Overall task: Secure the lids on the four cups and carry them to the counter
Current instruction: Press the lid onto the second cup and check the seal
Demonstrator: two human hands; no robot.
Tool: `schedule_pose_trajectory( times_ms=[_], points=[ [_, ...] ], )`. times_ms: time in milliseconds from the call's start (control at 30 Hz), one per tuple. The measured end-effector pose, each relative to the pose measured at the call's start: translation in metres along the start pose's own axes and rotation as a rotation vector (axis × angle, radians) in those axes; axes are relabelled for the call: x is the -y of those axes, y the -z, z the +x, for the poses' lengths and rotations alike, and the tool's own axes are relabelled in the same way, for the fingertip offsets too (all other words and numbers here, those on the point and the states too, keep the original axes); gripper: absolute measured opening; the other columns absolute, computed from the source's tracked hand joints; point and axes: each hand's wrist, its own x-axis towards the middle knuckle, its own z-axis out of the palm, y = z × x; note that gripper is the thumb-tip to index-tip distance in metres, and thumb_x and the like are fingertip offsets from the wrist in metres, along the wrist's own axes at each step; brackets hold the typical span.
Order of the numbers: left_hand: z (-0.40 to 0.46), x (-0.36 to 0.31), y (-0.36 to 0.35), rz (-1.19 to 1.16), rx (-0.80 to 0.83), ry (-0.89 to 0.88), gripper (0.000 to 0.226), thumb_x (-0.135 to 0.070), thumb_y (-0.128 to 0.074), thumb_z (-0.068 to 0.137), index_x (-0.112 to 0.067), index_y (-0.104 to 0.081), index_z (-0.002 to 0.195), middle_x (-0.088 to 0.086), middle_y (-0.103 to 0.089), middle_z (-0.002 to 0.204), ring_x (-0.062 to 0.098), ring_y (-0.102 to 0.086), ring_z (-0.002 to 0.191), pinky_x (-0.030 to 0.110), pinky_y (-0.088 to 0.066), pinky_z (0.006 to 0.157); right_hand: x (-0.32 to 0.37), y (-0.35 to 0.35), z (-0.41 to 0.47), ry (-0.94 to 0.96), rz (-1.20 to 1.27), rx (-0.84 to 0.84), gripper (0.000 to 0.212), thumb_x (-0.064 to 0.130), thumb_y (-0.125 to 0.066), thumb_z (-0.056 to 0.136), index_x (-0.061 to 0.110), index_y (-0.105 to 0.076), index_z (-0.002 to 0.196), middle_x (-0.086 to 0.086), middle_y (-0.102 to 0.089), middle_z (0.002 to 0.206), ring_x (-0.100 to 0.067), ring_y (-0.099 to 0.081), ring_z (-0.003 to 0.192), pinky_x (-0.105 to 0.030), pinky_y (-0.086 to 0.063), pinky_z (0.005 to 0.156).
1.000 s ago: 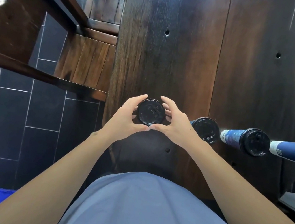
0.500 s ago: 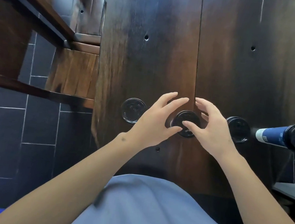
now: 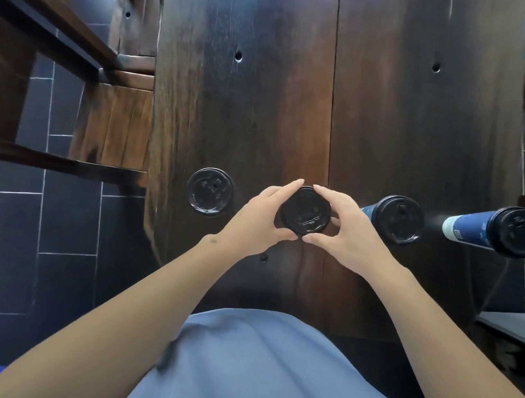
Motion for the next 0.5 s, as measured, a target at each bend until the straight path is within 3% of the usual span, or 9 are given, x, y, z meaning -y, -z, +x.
schedule_pose_trajectory(
  times_ms=[233,500],
  points=[
    [0.004,0.005,0.001,-0.078,-0.032,0.023,0.097,-0.019,-0.089,0.086,-0.021,-0.033,0.165,0.003,-0.052,0.156,0.022,-0.049,0.143,0.043,-0.043,0.121,0.01,0.002,0.012,0.044,0.046,0.027,0.085,0.025,-0.09,0.08,0.035,-0.043,0.15,0.014,-0.054,0.146,-0.008,-0.051,0.134,-0.032,-0.048,0.112],
    [0.003,0.017,0.013,-0.112,-0.098,0.032,0.095,-0.02,-0.089,0.087,-0.025,-0.035,0.165,-0.001,-0.052,0.156,0.019,-0.052,0.141,0.045,-0.047,0.118,0.017,-0.006,0.03,0.072,0.088,0.028,0.086,0.026,-0.09,0.079,0.028,-0.043,0.15,0.012,-0.055,0.146,-0.009,-0.053,0.134,-0.038,-0.048,0.113]
  ],
)
